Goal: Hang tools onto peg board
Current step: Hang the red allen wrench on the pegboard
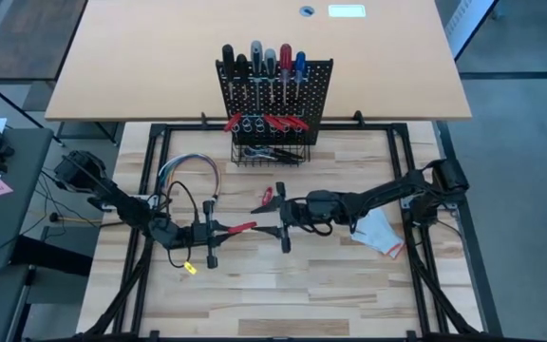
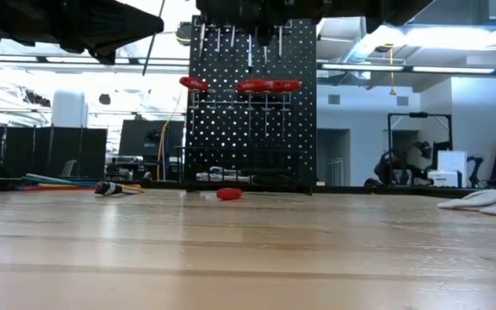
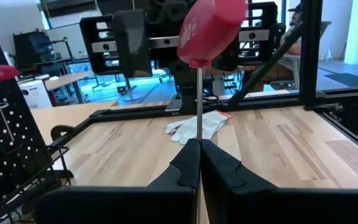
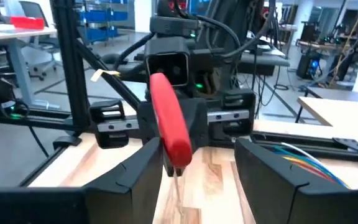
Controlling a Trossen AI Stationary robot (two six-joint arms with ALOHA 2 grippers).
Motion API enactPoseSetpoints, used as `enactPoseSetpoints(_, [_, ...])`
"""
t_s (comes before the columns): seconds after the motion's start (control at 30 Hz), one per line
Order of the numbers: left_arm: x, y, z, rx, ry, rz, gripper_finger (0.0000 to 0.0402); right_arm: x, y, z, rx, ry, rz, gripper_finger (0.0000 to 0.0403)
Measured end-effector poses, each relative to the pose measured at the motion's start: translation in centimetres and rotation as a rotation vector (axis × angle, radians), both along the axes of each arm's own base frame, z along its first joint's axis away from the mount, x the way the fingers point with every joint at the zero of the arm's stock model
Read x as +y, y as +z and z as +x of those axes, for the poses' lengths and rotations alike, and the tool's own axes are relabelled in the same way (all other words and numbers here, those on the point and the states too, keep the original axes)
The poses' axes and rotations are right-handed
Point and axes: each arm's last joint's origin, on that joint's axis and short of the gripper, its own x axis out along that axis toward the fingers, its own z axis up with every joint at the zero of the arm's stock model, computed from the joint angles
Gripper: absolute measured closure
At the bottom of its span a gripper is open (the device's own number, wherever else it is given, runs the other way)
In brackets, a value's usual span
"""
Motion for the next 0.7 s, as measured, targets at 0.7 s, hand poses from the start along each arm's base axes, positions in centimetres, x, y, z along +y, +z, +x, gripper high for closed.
enactPoseSetpoints(0.7, [0.1,0.01,0.05,-0.001,0.005,-0.006,0.0401,0.36,0.2,0.02,-0.005,0.074,0.003,0.0305])
